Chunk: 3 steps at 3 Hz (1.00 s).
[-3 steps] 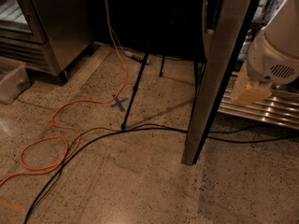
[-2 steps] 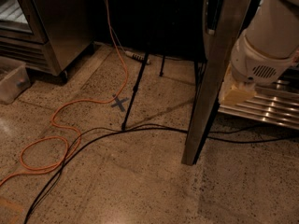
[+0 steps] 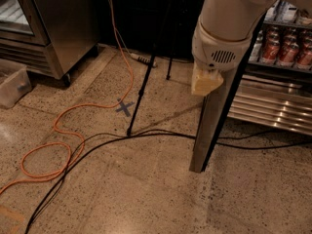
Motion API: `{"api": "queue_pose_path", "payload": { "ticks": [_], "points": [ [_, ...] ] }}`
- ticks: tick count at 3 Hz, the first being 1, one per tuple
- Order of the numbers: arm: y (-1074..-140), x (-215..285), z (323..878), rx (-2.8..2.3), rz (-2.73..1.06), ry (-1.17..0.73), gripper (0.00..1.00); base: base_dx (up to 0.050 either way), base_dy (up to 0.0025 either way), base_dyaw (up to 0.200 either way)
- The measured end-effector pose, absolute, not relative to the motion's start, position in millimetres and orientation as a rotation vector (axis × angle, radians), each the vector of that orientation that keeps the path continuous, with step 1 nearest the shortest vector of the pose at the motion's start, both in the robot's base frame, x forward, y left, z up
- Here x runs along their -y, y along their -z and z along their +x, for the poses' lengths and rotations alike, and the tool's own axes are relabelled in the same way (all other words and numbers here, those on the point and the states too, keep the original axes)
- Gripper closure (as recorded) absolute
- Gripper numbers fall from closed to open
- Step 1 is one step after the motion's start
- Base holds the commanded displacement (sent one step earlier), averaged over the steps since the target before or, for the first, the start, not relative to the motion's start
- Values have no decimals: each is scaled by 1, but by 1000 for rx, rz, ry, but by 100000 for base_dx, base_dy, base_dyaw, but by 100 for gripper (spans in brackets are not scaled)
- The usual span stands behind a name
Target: Close left fridge door
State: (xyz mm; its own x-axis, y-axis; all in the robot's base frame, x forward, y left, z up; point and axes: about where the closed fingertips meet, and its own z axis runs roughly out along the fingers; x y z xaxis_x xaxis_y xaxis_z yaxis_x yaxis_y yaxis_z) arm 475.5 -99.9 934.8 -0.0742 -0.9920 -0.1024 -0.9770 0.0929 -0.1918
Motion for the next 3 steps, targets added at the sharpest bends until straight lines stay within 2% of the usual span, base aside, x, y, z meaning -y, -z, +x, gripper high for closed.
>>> {"api": "queue_pose_path", "payload": {
  "ticks": [2, 3],
  "points": [
    [-928, 85, 487, -2158, -2029, 114, 100, 0, 0, 0],
    [-920, 50, 510, -2144, -2113, 141, 100, 0, 0, 0]
  ]
}}
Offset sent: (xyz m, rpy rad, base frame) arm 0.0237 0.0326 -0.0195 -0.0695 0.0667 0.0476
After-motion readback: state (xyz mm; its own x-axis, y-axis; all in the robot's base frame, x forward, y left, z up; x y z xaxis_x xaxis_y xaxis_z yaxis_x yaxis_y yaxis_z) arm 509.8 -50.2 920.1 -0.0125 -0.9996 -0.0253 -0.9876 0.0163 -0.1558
